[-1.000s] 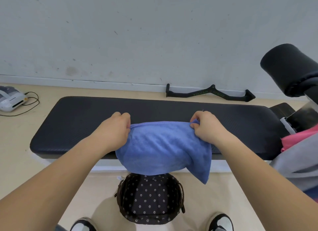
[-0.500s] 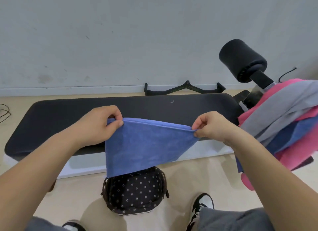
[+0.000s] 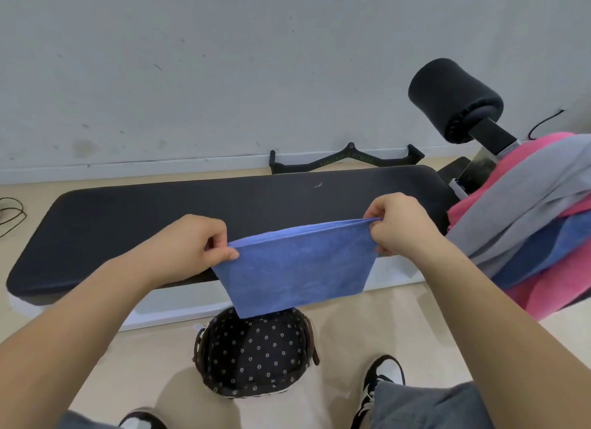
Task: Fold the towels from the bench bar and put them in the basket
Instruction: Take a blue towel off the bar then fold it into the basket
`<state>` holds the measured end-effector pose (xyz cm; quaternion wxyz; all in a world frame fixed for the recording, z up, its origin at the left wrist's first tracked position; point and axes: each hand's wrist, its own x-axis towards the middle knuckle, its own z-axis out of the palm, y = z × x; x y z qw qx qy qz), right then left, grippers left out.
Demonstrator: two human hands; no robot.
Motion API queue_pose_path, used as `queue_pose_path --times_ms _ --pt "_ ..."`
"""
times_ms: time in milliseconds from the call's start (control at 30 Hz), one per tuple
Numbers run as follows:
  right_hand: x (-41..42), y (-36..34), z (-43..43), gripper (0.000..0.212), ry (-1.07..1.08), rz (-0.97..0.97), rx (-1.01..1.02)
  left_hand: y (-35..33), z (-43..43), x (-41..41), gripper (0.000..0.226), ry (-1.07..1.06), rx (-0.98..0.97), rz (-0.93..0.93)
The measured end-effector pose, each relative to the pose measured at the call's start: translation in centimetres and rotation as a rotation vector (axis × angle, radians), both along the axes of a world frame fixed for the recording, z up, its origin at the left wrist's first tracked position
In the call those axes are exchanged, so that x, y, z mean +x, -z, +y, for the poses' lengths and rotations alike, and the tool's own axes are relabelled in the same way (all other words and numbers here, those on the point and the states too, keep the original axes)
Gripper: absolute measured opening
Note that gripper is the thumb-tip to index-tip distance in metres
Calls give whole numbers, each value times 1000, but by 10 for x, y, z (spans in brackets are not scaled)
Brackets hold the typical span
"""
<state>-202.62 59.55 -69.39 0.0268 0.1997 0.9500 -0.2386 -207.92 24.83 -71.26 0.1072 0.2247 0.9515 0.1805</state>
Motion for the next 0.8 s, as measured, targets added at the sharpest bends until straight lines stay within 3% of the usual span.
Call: queue_pose_path --times_ms 67,167,400,533,700,800 --pt "-2 -1 -4 33 67 -7 -107 -2 -1 -1 22 23 -49 -86" --pt "-6 -2 -8 34 175 65 -336 -8 -3 -4 17 21 -66 -56" --pt "-14 7 -13 24 462 267 -819 -2 -4 -20 21 -271 348 -10" --pt "-20 17 -21 17 485 338 -886 11 2 -30 17 -437 439 -42" --pt "-40 21 -29 16 463 424 -969 13 -3 -50 15 -501 357 110" --pt "-62 23 -39 12 432 436 -975 16 1 -64 16 -642 525 -14"
